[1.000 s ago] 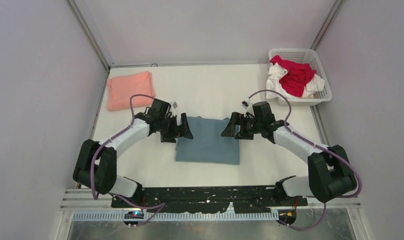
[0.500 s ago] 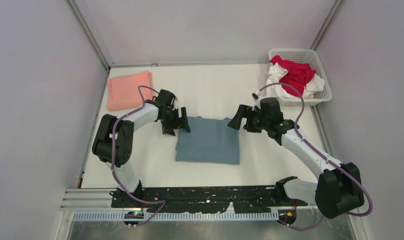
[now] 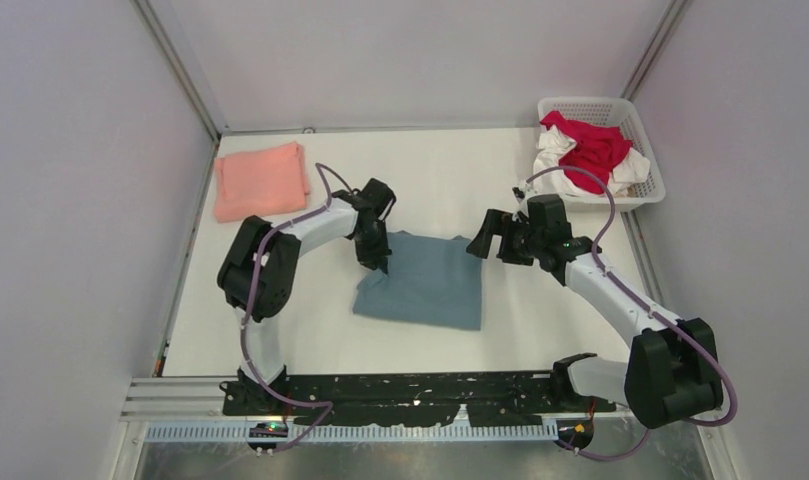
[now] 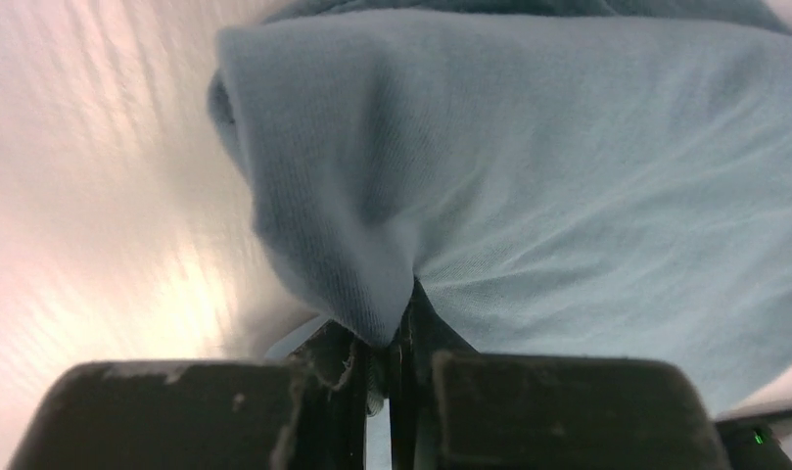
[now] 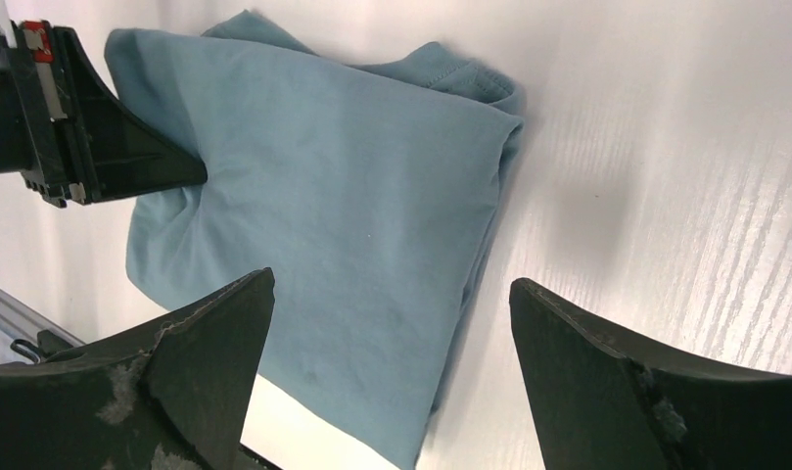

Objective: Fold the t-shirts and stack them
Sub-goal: Put the neatly folded tshirt into the corner of the board with the left arm

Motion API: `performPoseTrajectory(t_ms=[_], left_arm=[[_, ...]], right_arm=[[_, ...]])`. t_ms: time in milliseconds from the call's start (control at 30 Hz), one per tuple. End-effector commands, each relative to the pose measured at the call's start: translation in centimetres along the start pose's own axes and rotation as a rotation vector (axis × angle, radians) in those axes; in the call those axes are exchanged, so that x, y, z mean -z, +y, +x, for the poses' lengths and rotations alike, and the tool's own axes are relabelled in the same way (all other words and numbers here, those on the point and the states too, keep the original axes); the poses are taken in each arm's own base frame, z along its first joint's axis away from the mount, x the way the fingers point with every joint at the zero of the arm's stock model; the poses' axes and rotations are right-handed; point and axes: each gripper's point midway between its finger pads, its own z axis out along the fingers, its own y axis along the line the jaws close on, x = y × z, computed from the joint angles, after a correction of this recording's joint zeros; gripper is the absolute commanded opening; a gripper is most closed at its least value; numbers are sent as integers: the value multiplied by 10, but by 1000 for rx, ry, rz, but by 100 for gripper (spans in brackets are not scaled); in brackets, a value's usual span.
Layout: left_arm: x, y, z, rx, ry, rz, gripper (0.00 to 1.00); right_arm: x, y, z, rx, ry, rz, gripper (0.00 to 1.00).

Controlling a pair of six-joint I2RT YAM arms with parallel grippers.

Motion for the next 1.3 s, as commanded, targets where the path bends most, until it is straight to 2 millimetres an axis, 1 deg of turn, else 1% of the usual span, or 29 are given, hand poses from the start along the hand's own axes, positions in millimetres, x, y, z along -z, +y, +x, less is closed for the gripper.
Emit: performPoseTrajectory(t_ms=[0,67,133,167,233,333,400,433,467,500,533,567,600,700,767,867,967,1067,1167,1267], left_arm=[[18,27,-45,-13,-150,-227,0],[32,28,-71,-39,-220,-262,0],[49,38,-98,-47,-276,-324,0],[63,41,-117,-45,-325,-352,0],[78,55,-142,-36,-367,-402,0],[97,70,-179,-42,-431,-411,0],[115,87,-205,-34,-495,-450,0],[124,94,-218,-43,-524,-462,0],[133,101,-231,-53,-554,-472,0],[139,106,-243,-72,-582,-478,0],[147,111,-254,-94,-604,-487,0],[150,117,-263,-108,-612,-501,0],[158,121,-271,-113,-631,-522,0],[181,134,-291,-134,-664,-596,0],[197,142,-303,-138,-696,-613,0],[219,158,-313,-121,-738,-636,0],[245,168,-316,-94,-786,-640,0],[272,175,-317,-74,-839,-638,0],[296,173,-317,-70,-887,-595,0],[316,165,-315,-95,-930,-556,0]], right_arm=[[0,5,-30,56,-76,-20,95],[-2,7,-36,65,-84,-40,95],[-3,8,-40,84,-90,-58,95],[-5,7,-42,89,-93,-57,95],[-7,3,-48,114,-110,-42,95],[-9,-3,-54,125,-144,-16,95],[-8,-6,-59,137,-173,-5,95],[-6,-5,-64,145,-197,-3,95],[-5,-11,-64,144,-211,24,95],[-2,-11,-69,152,-237,27,95],[-1,-15,-69,153,-249,44,95],[2,-13,-74,161,-276,44,95],[3,-15,-75,166,-292,50,95],[6,-21,-78,171,-324,85,95],[8,-26,-79,172,-328,115,95],[10,-32,-79,172,-331,148,95],[10,-39,-78,171,-331,182,95],[10,-39,-79,173,-330,187,95],[11,-40,-79,175,-334,192,95],[12,-40,-79,175,-334,196,95]])
